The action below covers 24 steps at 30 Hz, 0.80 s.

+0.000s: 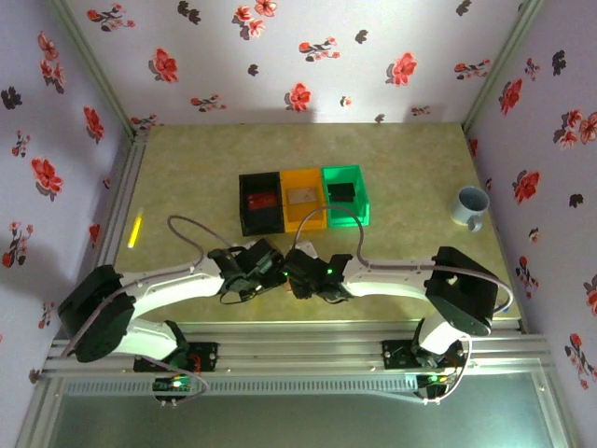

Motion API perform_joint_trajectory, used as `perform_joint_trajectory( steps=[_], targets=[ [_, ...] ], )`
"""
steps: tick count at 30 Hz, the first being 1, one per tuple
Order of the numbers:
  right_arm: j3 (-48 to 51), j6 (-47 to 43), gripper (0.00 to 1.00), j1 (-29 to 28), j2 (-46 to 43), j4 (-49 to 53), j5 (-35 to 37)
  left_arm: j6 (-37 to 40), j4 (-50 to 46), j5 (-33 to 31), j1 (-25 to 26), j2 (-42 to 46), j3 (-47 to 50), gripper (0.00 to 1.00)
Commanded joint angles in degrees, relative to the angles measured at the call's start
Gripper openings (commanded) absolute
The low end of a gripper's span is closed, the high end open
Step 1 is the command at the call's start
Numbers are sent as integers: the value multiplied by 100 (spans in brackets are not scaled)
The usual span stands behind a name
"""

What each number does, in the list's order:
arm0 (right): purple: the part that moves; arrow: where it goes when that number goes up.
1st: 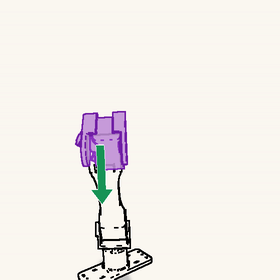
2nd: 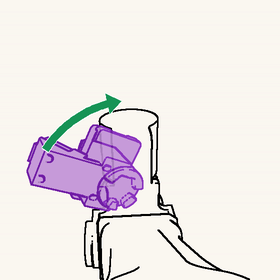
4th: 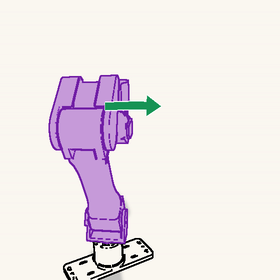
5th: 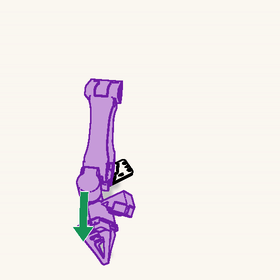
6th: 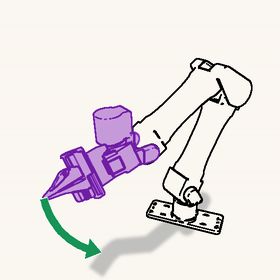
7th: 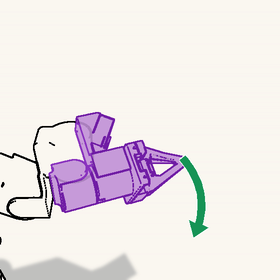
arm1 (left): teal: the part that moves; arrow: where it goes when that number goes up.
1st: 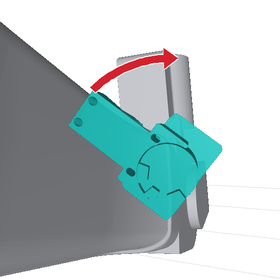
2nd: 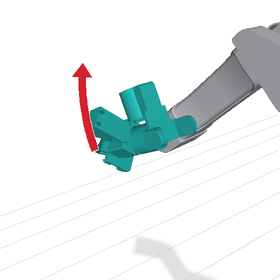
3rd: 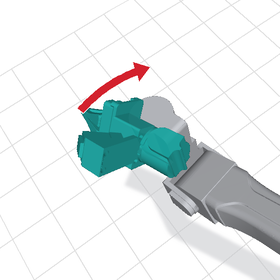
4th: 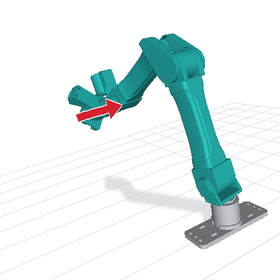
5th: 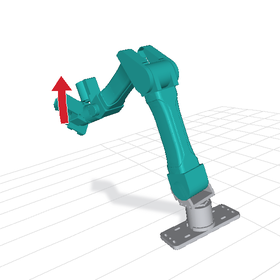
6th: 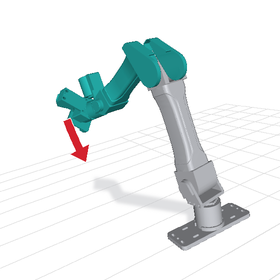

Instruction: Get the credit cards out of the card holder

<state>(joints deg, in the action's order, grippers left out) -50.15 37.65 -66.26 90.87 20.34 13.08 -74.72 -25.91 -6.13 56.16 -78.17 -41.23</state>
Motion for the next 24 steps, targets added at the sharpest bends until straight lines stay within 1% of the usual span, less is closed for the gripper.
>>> perform_joint_trajectory(
  steps=[1, 5, 11, 15, 20, 24],
  targets=[
    [128, 68, 40, 47, 118, -245, 183, -49, 216, 123, -56, -151, -113, 76],
    [162, 100, 39, 81, 219, -329, 122, -77, 314, 201, -114, -310, -88, 76],
    [431, 257, 31, 157, 296, -600, -1, -135, 308, 275, -167, -593, -78, 76],
    [681, 322, 22, 195, 282, -874, -149, -178, 323, 373, -176, -826, -90, 77],
    [886, 357, 14, 206, 225, -1082, -260, -195, 405, 542, -179, -1148, -122, 77],
    [1068, 348, 7, 209, -6, -1220, -327, -233, 518, 624, -182, -1328, -79, 77]
  ],
)
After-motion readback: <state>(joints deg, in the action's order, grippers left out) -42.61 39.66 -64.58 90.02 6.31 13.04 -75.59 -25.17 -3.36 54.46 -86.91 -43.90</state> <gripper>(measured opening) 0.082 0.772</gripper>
